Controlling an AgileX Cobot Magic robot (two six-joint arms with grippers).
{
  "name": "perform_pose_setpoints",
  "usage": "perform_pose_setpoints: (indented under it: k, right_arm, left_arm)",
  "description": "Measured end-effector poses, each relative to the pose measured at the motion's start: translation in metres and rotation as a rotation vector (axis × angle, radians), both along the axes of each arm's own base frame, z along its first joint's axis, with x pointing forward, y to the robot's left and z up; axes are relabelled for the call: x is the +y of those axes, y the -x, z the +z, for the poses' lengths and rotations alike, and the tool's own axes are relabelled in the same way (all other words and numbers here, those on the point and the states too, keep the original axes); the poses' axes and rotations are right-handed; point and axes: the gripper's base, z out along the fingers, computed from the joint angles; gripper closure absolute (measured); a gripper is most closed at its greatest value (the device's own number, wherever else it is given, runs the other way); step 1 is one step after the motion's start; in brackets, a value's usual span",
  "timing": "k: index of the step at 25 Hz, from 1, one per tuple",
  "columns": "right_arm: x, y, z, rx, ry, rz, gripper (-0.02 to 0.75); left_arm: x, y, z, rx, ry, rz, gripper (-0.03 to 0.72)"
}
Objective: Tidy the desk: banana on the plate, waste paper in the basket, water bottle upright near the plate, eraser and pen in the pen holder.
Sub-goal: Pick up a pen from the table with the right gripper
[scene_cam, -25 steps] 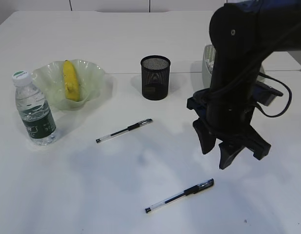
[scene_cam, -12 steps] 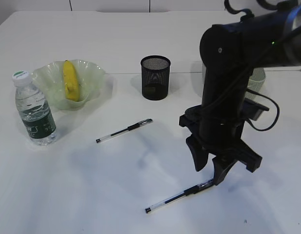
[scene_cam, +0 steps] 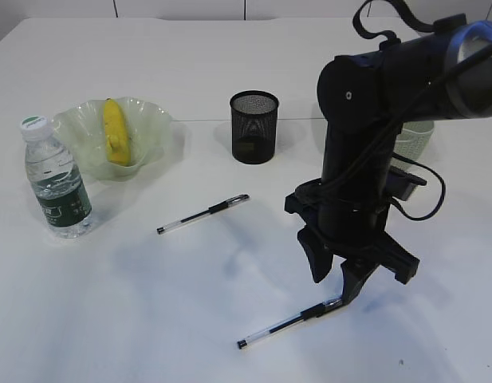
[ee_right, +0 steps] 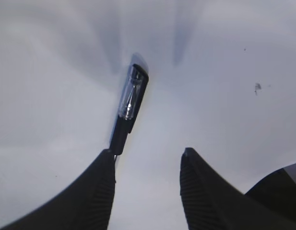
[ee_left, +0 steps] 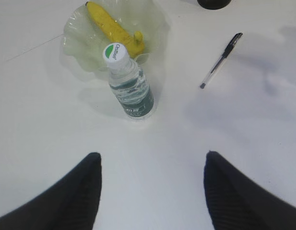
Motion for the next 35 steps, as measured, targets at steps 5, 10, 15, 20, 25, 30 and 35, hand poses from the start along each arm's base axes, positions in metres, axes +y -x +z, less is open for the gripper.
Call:
perform_pose_setpoints:
  k: [5, 10, 15, 20, 25, 30, 35]
  right_arm:
    - [0.0004, -0.0012, -0.0019, -0.006, -0.004, 0.024, 0.425]
    - [0.0009, -0.0022, -0.0055, -0.005, -0.007, 0.051, 0.437]
    - [0.0000, -0.0034, -0.0070, -0.013, 0.003, 0.081, 0.454]
    - [-0.0026, -0.0016, -0.0067, 0.009, 0.028, 0.094, 0.468]
    - [-0.0034, -0.0007, -0.0065, 0.019, 0.037, 0.099, 0.468]
    - [-0.0034, -0.0007, -0.0065, 0.019, 0.037, 0.099, 0.468]
    - [-0.0036, -0.0007, -0.0066, 0.018, 0.038, 0.100, 0.468]
  left_arm:
    - [-0.0001, -0.0001, 0.0002, -0.003, 0.001, 0.000, 0.214]
    - [-0.0002, -0.0004, 0.0004, -0.006, 0.002, -0.001, 0.214]
    - [-0.0002, -0.0005, 0.0006, -0.008, 0.003, -0.001, 0.214]
    - [-0.0002, -0.0005, 0.0006, -0.008, 0.003, -0.001, 0.214]
    - [-0.0002, -0.0005, 0.0006, -0.008, 0.003, -0.001, 0.214]
    - [-0.0002, -0.0005, 0.0006, -0.008, 0.004, 0.000, 0.214]
    - [0.0001, 0.0002, -0.0002, 0.003, 0.000, 0.001, 0.214]
